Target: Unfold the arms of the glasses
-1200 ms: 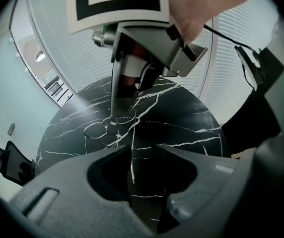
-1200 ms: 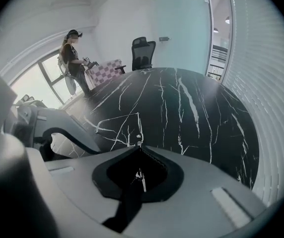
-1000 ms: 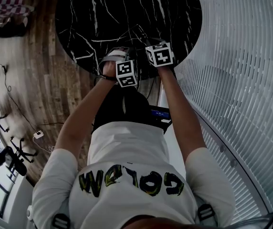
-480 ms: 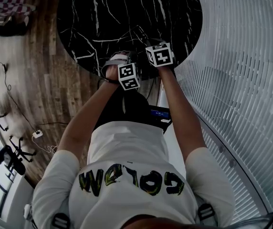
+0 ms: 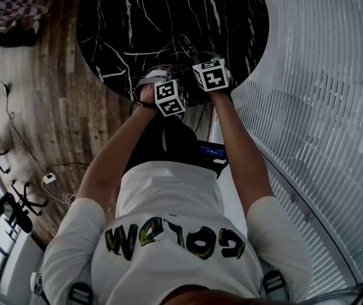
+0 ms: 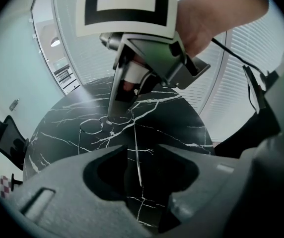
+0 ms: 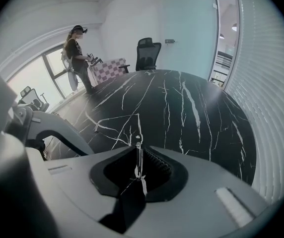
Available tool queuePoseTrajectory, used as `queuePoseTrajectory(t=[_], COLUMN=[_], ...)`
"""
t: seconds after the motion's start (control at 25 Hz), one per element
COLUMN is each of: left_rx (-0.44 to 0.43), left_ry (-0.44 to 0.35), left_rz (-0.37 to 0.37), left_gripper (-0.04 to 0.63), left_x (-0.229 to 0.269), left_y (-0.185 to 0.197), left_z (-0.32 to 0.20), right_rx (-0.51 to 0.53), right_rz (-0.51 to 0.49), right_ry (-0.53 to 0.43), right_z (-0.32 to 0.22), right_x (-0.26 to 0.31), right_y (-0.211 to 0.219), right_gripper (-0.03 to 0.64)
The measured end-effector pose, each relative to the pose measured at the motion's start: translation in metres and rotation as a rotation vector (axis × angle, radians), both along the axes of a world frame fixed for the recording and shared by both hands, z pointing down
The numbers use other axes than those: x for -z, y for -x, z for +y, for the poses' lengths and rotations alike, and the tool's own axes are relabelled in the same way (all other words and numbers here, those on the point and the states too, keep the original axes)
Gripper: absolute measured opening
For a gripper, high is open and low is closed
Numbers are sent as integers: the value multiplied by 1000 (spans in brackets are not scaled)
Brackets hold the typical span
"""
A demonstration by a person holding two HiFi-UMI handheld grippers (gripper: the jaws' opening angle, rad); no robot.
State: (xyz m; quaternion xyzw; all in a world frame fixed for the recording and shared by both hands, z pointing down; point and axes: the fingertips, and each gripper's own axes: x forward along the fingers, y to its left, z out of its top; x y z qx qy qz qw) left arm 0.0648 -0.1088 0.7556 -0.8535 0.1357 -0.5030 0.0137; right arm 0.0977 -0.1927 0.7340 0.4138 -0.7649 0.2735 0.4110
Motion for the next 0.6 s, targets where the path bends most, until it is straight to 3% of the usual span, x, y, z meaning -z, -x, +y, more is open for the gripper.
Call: queuePoseTrajectory(t=[0.28,0.6], left_rx=[92,377], left_ry=[1,-17], left_rz=[94,369], left_gripper=[164,163], left_x=[29,136], left_y=[7,38], left_z=[-9,-35], right_rx=[-15,-38], right_rz=[-40,-142], right_ry=[-51,-212], right_z=[0,9], right_x=[25,119], right_y=[-5,-10], right_gripper=[66,52])
